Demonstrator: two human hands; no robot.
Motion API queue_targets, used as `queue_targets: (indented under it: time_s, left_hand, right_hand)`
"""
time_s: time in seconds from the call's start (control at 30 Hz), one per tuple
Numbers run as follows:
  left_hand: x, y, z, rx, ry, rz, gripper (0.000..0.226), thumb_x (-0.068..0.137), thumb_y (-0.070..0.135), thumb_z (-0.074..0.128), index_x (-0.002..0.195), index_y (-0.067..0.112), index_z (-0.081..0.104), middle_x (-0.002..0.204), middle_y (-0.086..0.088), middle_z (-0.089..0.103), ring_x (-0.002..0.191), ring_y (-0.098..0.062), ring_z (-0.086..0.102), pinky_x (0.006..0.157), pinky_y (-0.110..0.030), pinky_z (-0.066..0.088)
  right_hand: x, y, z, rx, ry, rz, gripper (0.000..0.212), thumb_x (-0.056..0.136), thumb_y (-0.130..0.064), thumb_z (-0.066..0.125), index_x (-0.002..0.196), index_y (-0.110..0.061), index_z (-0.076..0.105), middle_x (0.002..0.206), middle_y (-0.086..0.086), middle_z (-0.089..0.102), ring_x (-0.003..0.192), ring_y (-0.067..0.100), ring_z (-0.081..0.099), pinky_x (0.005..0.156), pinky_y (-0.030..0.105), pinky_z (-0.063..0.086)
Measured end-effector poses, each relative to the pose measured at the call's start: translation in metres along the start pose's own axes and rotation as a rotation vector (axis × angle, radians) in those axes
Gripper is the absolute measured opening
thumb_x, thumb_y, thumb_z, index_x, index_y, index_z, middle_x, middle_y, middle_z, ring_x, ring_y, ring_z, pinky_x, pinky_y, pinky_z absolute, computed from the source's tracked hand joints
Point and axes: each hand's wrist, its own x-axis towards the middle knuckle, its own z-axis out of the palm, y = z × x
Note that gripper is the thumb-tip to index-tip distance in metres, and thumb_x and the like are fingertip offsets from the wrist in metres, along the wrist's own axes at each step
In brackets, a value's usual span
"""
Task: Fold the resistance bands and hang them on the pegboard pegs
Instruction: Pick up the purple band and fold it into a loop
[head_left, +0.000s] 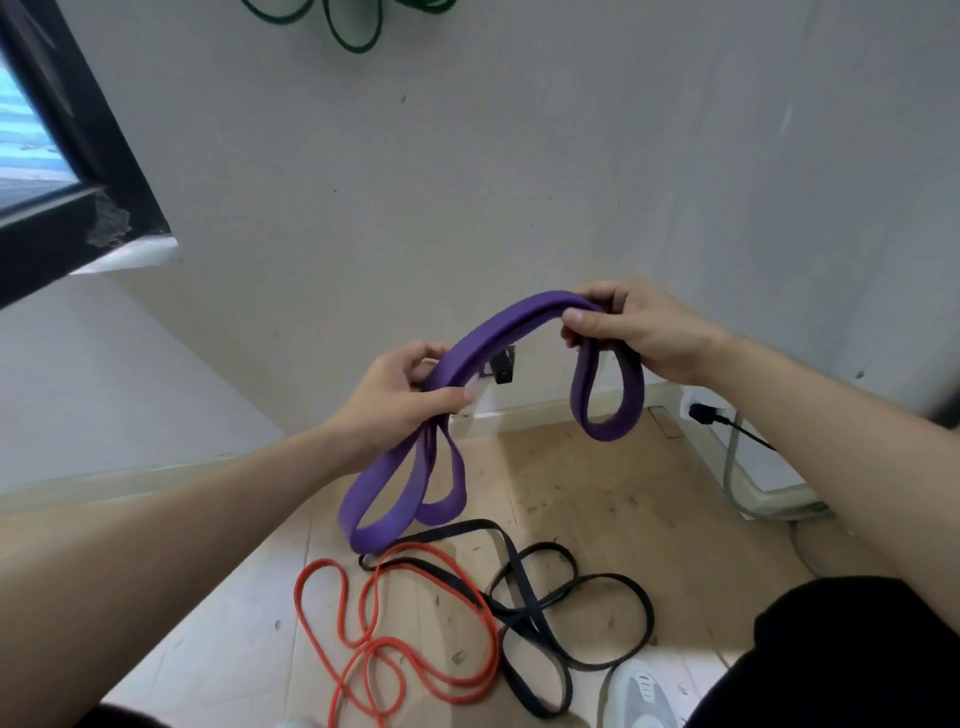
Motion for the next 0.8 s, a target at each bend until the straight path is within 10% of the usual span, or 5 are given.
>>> queue_targets:
  time_s: [0.2, 0.3, 0.8]
  left_hand:
    - [0.003, 0.016, -0.007, 0.018, 0.015, 0.051, 0.024, 0.084, 0.007, 0.080, 0.105, 0.017, 0.073, 0.084, 0.004, 0.076, 0.080, -0.011, 0.070, 0.078, -0.024, 0.058]
    - [0.003, 0.020, 0.000, 0.007, -0.006, 0.066, 0.022, 0.084, 0.004, 0.079, 0.104, 0.012, 0.074, 0.085, 0.003, 0.075, 0.080, -0.010, 0.069, 0.076, -0.022, 0.058]
    - [0.009, 0.060, -0.011, -0.165, 0.165, 0.157, 0.026, 0.085, 0.005, 0.077, 0.110, 0.009, 0.074, 0.093, -0.005, 0.077, 0.085, -0.014, 0.069, 0.083, -0.030, 0.057]
  right_hand:
    - [-0.003, 0.029, 0.009, -0.406, -0.326, 0.209, 0.014, 0.089, -0.019, 0.076, 0.101, -0.021, 0.071, 0.093, 0.000, 0.073, 0.090, 0.014, 0.068, 0.084, 0.024, 0.051]
    - [-0.001, 0.024, 0.035, -0.412, -0.409, 0.195, 0.036, 0.084, -0.019, 0.081, 0.117, -0.017, 0.068, 0.115, 0.003, 0.073, 0.109, 0.016, 0.067, 0.086, 0.014, 0.051]
    - [0.011, -0.050, 0.065, 0.011, 0.043, -0.182, 0.034, 0.085, -0.008, 0.078, 0.115, -0.018, 0.064, 0.106, 0.013, 0.073, 0.092, 0.026, 0.071, 0.090, 0.050, 0.058]
